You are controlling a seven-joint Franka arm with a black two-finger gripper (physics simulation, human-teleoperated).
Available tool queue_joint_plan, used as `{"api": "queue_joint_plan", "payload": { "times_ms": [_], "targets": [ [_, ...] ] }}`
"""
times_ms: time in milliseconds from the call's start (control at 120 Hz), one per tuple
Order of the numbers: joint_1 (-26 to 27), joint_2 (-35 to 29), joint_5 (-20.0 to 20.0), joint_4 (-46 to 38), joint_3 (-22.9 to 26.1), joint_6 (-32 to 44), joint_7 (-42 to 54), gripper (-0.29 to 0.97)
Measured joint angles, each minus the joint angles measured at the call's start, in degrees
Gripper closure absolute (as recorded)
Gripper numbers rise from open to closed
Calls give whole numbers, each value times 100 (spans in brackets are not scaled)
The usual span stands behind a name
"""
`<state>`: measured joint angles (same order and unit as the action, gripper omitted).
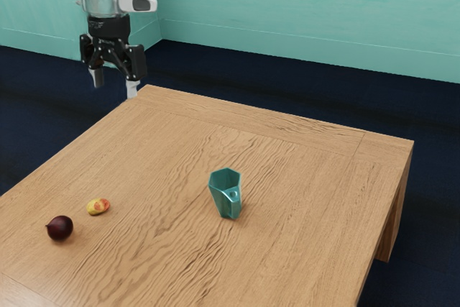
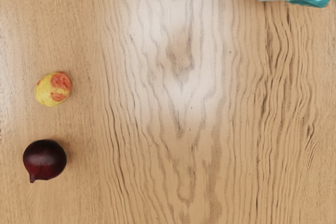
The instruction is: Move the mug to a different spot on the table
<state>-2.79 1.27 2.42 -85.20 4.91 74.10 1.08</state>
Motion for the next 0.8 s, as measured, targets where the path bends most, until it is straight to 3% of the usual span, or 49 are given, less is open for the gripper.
{"api": "queue_joint_plan", "payload": {
  "times_ms": [175, 417, 675, 800],
  "targets": [
    [221, -1, 9, -16, -1, 1032, 39, 0],
    [373, -27, -143, -17, 45, 1544, -99, 0],
    [-212, 29, -174, -167, 820, 1465, -2431, 0],
    [-60, 84, -111, -570, 952, 1648, -3683, 0]
  ]
}}
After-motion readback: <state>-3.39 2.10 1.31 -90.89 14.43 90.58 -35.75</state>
